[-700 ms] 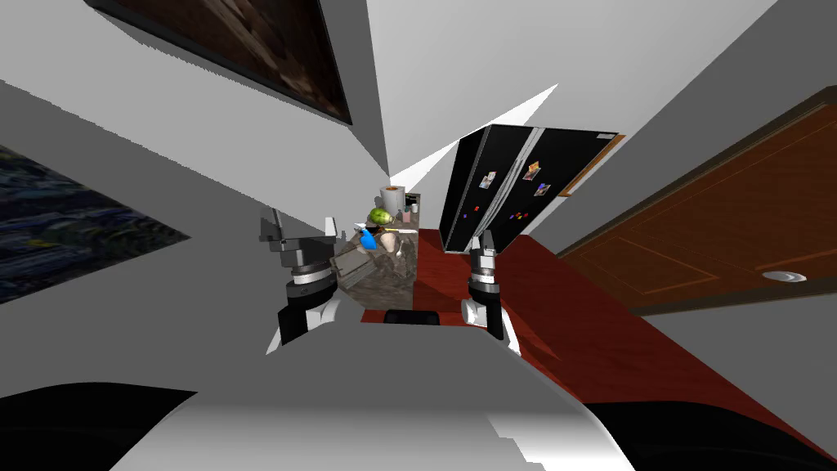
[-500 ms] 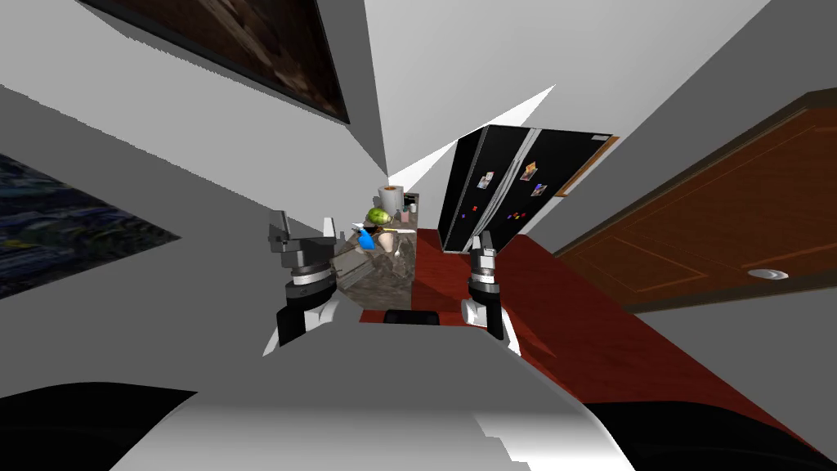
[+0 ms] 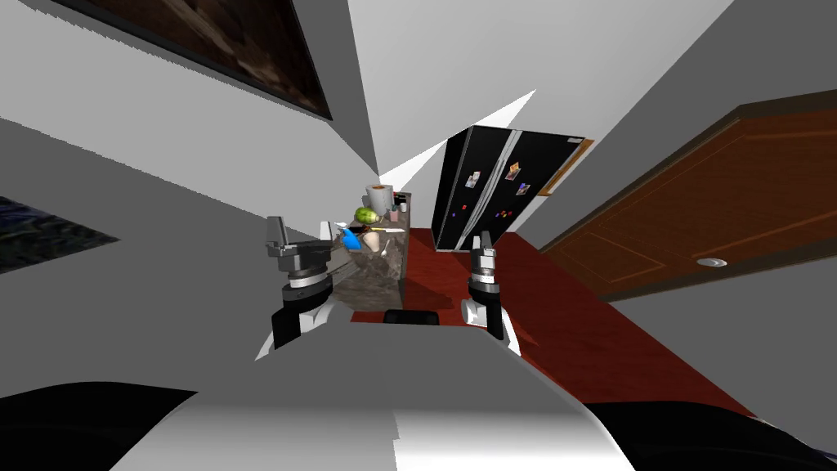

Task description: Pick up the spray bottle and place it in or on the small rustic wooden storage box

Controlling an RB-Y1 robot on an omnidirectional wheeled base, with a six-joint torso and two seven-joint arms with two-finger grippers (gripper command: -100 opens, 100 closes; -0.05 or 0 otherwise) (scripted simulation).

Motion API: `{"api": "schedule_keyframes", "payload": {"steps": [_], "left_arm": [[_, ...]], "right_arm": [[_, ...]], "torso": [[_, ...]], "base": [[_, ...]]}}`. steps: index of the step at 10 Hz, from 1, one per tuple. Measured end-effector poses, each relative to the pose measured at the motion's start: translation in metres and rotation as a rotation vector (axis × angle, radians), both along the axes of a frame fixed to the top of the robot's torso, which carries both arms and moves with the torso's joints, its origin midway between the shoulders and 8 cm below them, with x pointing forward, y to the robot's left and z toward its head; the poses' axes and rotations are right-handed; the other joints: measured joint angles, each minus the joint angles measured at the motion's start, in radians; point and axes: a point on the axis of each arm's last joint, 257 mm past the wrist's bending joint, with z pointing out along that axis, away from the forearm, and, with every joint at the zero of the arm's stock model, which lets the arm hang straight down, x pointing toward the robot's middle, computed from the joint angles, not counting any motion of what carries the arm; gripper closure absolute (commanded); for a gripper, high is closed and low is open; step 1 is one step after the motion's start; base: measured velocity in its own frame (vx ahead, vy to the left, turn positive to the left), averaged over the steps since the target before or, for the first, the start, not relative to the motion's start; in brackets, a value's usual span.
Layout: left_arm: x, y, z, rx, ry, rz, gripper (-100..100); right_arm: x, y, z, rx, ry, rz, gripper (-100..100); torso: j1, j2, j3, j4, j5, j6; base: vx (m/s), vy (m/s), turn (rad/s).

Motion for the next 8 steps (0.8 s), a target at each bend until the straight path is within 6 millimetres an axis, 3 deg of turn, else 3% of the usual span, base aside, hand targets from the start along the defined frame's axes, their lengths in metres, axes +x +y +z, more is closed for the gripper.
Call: {"api": "schedule_keyframes", "payload": {"steps": [8], "left_arm": [[-0.009,0.058,-0.017,-0.089,-0.042,0.093,-100]], "right_arm": [[0.000,0.000,0.000,0.000,0.000,0.000,0]], "torso": [[0.006,-0.001,0.000,0.000,0.001,0.000]], "base": [[0.007,-0.132,-0.073]]}}
